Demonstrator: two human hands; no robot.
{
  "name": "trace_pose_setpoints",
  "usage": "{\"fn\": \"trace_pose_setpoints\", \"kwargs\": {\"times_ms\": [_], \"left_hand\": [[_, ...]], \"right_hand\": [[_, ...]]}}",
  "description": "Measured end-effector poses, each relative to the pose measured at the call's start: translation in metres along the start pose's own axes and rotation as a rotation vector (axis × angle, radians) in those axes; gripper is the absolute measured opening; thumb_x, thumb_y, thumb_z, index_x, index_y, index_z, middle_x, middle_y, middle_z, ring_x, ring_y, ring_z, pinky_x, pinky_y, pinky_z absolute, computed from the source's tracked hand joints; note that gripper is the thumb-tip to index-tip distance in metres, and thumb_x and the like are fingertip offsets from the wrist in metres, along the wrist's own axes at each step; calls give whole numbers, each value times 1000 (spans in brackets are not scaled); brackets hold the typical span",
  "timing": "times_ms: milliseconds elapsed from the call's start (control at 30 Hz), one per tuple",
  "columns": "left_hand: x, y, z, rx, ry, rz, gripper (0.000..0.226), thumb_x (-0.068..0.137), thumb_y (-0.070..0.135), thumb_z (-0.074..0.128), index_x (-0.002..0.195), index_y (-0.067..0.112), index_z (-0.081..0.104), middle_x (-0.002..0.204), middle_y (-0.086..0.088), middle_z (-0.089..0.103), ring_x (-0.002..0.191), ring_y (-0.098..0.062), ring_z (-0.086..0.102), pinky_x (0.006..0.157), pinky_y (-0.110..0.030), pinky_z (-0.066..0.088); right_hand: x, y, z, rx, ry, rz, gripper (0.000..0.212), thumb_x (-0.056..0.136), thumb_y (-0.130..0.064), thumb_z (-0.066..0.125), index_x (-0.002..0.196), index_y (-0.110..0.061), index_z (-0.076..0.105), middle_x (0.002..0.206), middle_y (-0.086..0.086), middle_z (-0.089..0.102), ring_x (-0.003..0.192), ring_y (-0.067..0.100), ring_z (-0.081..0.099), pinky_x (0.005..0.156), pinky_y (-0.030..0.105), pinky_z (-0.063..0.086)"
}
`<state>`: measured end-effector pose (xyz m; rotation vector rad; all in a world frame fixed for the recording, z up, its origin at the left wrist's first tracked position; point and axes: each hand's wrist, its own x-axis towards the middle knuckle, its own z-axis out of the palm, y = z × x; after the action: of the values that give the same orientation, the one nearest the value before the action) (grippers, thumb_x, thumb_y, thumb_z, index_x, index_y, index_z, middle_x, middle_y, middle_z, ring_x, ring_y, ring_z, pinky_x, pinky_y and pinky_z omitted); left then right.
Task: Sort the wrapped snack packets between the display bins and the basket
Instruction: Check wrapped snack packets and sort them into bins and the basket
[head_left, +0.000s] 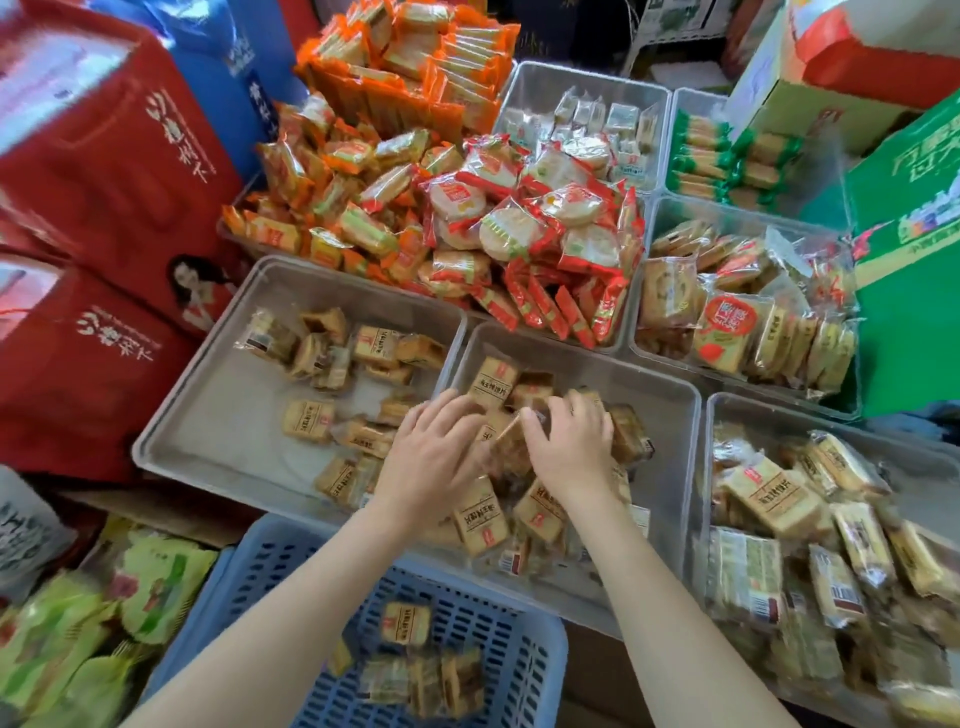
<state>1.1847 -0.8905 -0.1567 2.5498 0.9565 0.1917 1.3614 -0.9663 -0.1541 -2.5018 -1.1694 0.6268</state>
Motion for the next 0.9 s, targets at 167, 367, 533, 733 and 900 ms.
{"fn": "trace_pose_setpoints", "kwargs": {"times_ms": [167,367,533,733,900], "left_hand": [[-50,-79,-24,28,153,-320,56,98,46,36,133,10,62,144,-12,56,139,-32,46,116,-51,31],[-103,-144,-43,153,115,-488,72,97,64,33,135,9,61,141,-11,60,140,-29,46,123,-49,9],[-115,-152,-40,95,97,-430,82,92,80,27,141,22,56,147,0,55,144,-24,39,124,-41,6],[-114,-156,-35,48,234,-402,77,91,80,32,138,25,58,142,4,57,139,-22,38,119,-43,15],[-113,-157,-33,39,233,-415,79,89,80,33,141,25,55,142,5,57,139,-24,40,118,-46,20]], "right_hand": [[12,-83,12,155,77,-322,35,99,-25,59,127,-5,60,137,10,55,136,24,43,118,39,31],[28,-172,69,72,-409,-389,28,99,-30,61,123,-14,62,125,5,59,116,24,57,94,37,49],[51,-186,98,-350,-684,-152,93,76,-63,78,152,-26,41,157,11,35,141,39,39,114,50,40],[62,-198,111,-258,-705,-77,75,78,-53,82,136,-13,55,119,1,65,102,17,62,85,34,55],[49,-204,94,81,-625,-104,45,85,-36,80,123,-20,64,112,-4,68,103,17,65,79,29,55]]}}
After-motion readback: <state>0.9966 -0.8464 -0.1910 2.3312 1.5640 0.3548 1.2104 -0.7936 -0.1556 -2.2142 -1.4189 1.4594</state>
